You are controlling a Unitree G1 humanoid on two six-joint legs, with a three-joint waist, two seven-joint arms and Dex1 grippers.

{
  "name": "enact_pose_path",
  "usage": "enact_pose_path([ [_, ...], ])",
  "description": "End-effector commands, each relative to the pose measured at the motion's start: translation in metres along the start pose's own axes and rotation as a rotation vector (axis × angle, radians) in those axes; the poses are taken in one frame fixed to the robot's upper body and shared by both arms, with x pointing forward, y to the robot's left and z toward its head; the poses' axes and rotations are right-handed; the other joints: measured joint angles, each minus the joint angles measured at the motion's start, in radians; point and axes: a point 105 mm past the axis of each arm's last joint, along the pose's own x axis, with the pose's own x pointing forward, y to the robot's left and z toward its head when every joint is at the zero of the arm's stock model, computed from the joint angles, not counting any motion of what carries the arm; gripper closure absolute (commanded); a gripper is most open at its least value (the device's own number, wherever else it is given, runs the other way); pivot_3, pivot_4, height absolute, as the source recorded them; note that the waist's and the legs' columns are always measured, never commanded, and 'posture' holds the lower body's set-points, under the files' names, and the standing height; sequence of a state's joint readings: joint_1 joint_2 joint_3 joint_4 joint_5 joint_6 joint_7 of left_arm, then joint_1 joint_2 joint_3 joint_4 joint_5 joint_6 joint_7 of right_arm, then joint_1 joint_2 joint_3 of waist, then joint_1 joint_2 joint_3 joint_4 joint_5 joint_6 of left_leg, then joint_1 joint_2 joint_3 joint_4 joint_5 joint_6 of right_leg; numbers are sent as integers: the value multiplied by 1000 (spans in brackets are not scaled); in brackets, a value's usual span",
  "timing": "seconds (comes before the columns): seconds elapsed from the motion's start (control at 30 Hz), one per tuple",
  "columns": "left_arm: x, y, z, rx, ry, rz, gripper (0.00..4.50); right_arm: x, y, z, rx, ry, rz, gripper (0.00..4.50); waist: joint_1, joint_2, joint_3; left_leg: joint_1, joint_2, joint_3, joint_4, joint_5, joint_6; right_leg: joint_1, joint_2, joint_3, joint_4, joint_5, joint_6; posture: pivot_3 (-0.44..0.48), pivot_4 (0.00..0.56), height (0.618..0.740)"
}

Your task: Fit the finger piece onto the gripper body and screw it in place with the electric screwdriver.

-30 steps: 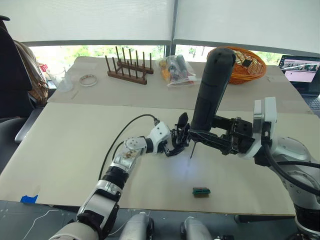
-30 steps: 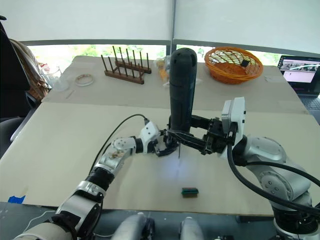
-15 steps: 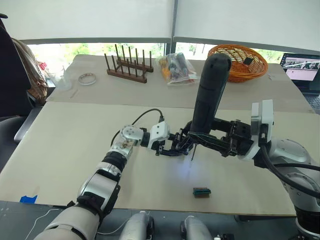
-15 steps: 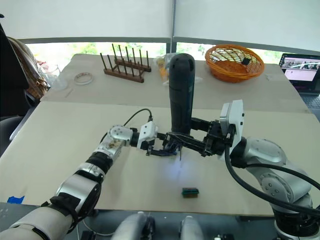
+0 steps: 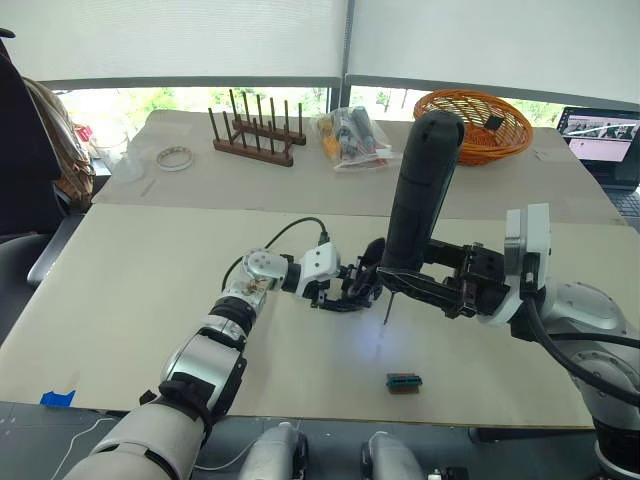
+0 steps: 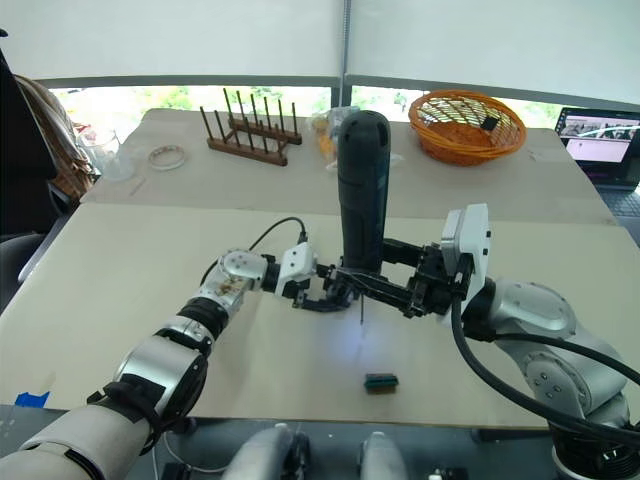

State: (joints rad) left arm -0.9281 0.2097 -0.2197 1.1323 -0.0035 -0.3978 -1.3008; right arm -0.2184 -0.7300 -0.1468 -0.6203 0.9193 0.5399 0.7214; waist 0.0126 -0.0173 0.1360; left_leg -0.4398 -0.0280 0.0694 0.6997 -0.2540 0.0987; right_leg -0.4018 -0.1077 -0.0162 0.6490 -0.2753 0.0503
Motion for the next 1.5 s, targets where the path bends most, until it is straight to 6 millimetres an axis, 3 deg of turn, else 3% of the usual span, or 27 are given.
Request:
enact_pose_path([
  [0.03,-8,3,5,17,-18,31,0,-1,3,18,-60,-42,13,2575,1,0,0,0,0,0,0,0,0,0,0,0,0,0,0,0,150,740],
  [0.23,-17,-2,6,-51,-73,150,0,0,2,18,-50,-48,16,2575,0,0,0,0,0,0,0,0,0,1,-1,1,0,0,0,0,150,740],
  [0.47,-10,-14,8,-69,-102,324,0,1,3,17,-41,-54,21,2575,6,0,0,0,0,0,0,0,0,0,-5,2,0,0,0,0,150,740],
  [0.8,14,-27,15,-101,-126,303,0,1,5,15,-33,-43,33,2575,12,0,0,0,0,0,0,0,-1,0,-6,2,-1,0,0,0,150,740],
  [0.97,18,-20,13,-121,-105,331,0,1,6,15,-36,-43,32,2575,13,0,0,0,0,0,0,0,-1,0,-6,2,-1,0,0,0,150,740],
  [1.07,21,-23,13,-108,-109,291,808,1,7,15,-36,-45,31,2575,12,0,0,0,0,0,0,0,-1,0,-6,2,-1,0,0,0,150,740],
  [1.17,25,-24,17,-107,-125,272,2201,2,8,16,-42,-45,37,2575,13,0,0,0,0,0,0,0,-1,0,-6,2,-1,0,0,0,150,740],
  [1.5,37,-6,26,-88,-131,264,2195,14,2,40,-10,-80,73,2575,23,0,0,0,-1,0,0,0,-1,0,-6,2,-1,0,0,0,150,740],
])
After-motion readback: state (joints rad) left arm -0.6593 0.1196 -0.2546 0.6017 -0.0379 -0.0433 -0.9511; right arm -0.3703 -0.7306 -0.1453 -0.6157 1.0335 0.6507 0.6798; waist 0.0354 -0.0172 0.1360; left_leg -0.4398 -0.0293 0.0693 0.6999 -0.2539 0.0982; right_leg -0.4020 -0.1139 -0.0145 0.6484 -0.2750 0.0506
